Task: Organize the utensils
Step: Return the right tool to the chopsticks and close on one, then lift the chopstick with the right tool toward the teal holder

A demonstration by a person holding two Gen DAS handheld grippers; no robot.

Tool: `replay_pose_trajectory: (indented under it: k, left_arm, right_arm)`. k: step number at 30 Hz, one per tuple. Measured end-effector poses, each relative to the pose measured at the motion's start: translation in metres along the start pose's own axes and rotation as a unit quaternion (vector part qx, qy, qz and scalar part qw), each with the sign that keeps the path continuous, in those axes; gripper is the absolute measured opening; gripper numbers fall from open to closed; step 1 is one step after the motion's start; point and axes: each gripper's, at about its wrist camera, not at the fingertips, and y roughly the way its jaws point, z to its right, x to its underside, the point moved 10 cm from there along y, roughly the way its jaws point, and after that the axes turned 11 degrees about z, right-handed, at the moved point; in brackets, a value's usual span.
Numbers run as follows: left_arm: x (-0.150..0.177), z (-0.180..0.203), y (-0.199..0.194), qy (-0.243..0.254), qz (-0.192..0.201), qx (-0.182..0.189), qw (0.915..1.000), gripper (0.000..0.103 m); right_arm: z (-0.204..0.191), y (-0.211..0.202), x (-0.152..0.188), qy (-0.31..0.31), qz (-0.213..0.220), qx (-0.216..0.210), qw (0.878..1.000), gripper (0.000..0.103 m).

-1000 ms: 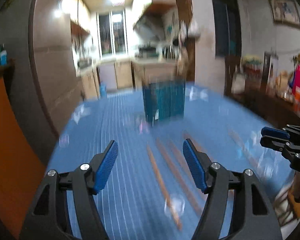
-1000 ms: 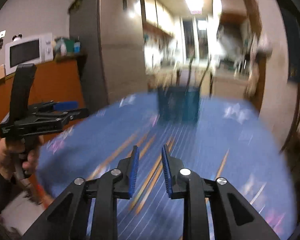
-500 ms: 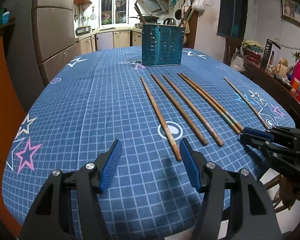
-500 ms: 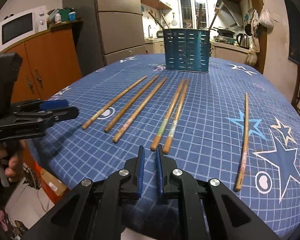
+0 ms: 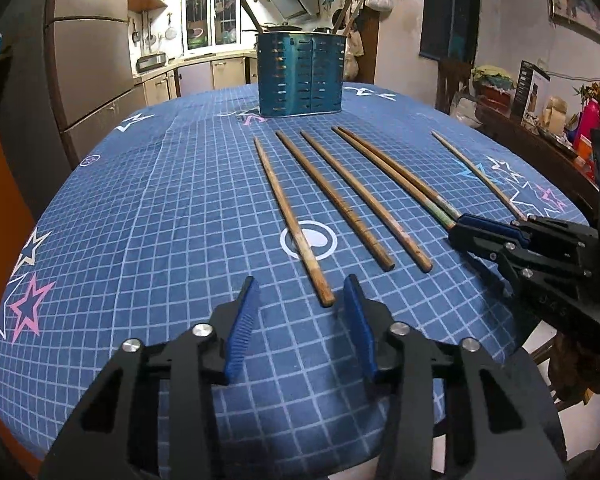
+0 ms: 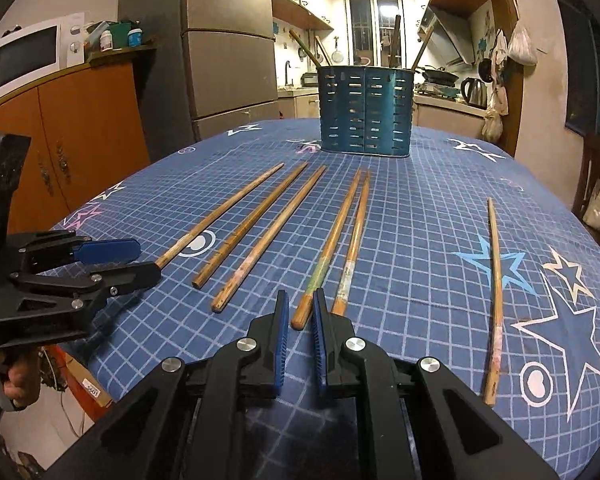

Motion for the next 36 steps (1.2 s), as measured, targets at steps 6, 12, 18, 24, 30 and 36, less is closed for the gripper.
replay_pose_trajectory:
  k: [6,12,18,24,30,36]
  left_arm:
    - [-0.002,0.014,0.003,0.009,0.017,0.003,0.9998,0.021]
    - [-0.001,0.017,0.004,0.017,0.034,-0.012,0.9992,0.021]
    - [0.0,0.017,0.001,0.017,0.05,-0.032,0.9981,0.02]
    - [0.001,0.019,-0.001,0.01,0.056,-0.036,0.9977,0.009]
    - [0.001,0.015,-0.004,-0.007,0.057,-0.041,0.9975,0.006]
    - [-0.01,0.013,-0.023,-0.012,0.075,-0.041,0.9963,0.006]
  right_arm:
    - [0.0,-0.002,0.002,0.005,0.006,0.003,1.0,0.014]
    - [-0.001,-0.004,0.003,0.005,0.01,0.007,1.0,0.014]
    - [-0.001,-0.005,0.004,0.01,0.014,0.015,1.0,0.014]
    - [-0.001,-0.006,0.004,0.008,0.015,0.021,1.0,0.012]
    - [-0.003,-0.015,0.002,0.011,0.031,0.018,0.999,0.008]
    - [-0.003,-0.034,-0.017,-0.003,0.057,0.021,0.998,0.008]
